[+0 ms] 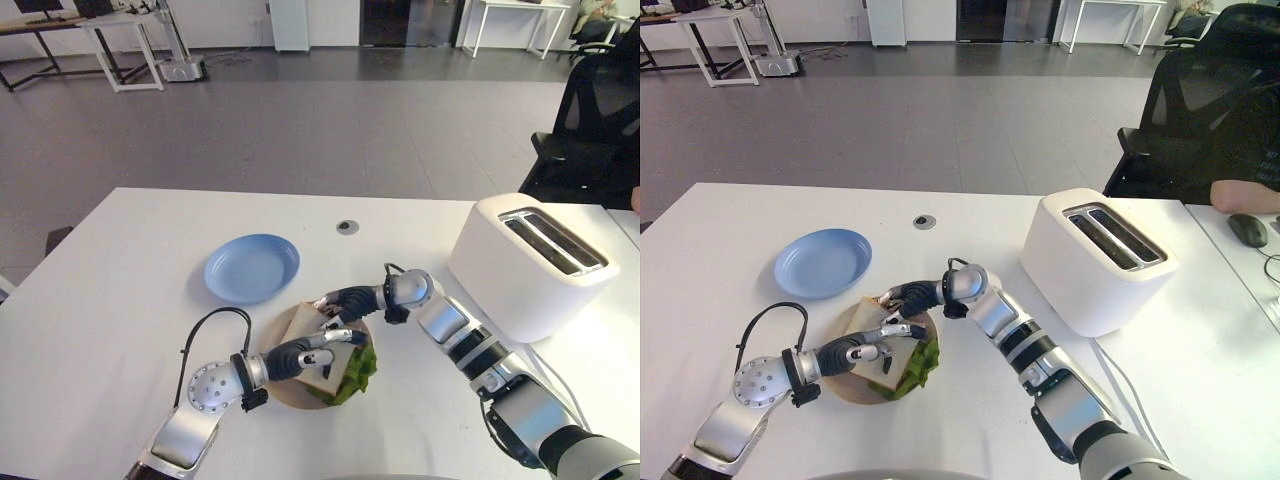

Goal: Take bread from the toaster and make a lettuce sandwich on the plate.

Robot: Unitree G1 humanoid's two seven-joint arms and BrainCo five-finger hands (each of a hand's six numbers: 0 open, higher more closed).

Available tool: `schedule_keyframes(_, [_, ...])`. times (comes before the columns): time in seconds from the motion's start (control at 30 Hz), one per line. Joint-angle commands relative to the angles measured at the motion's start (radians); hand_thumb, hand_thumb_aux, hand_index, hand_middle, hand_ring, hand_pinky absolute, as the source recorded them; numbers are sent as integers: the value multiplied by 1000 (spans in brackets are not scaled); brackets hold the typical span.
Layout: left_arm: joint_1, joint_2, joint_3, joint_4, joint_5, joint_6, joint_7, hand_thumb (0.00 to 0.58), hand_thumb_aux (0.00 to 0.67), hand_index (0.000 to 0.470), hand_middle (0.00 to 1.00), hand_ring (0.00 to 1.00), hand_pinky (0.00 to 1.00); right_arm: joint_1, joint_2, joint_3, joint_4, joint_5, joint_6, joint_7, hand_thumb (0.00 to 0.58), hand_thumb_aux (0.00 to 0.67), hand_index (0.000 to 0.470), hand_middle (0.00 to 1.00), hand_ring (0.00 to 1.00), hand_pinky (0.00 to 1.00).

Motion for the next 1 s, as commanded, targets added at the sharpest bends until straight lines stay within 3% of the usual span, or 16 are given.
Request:
schedule_keyframes(0.03, [19, -34, 27, 102, -82, 214, 9, 0, 0, 0, 0, 0, 0, -3, -4, 13, -20, -19, 0, 22, 0, 0, 0, 0, 0, 0])
schedule_keyframes(0.17, [-24, -131, 115, 147, -227, 395, 103, 0, 0, 0, 0, 0, 0, -81, 12, -55, -35, -15, 4, -39, 0, 0, 0, 0, 0, 0])
schedule_keyframes(0.47, [-13, -142, 122, 139, -219, 422, 151, 0, 0, 0, 0, 0, 0, -250, 28, -308, -71, 9, -7, -331, 0, 0, 0, 0, 0, 0])
schedule_keyframes(0.6, [-31, -163, 155, 107, -250, 422, 178, 0, 0, 0, 0, 0, 0, -203, -17, -350, -214, 36, 45, -320, 0, 0, 0, 0, 0, 0])
schedule_keyframes(0.73, [-103, -218, 251, -21, -389, 448, 205, 0, 0, 0, 0, 0, 0, -113, -56, -386, -373, 116, 184, -262, 0, 0, 0, 0, 0, 0])
schedule_keyframes(0.83, [-166, -229, 332, -118, -506, 482, 222, 0, 0, 0, 0, 0, 0, -56, -78, -394, -414, 139, 217, -254, 0, 0, 0, 0, 0, 0])
schedule_keyframes(1.0, [-251, -94, 449, -75, -467, 419, 160, 0, 0, 0, 0, 0, 0, 35, -137, -394, -381, 134, 213, -245, 0, 0, 0, 0, 0, 0])
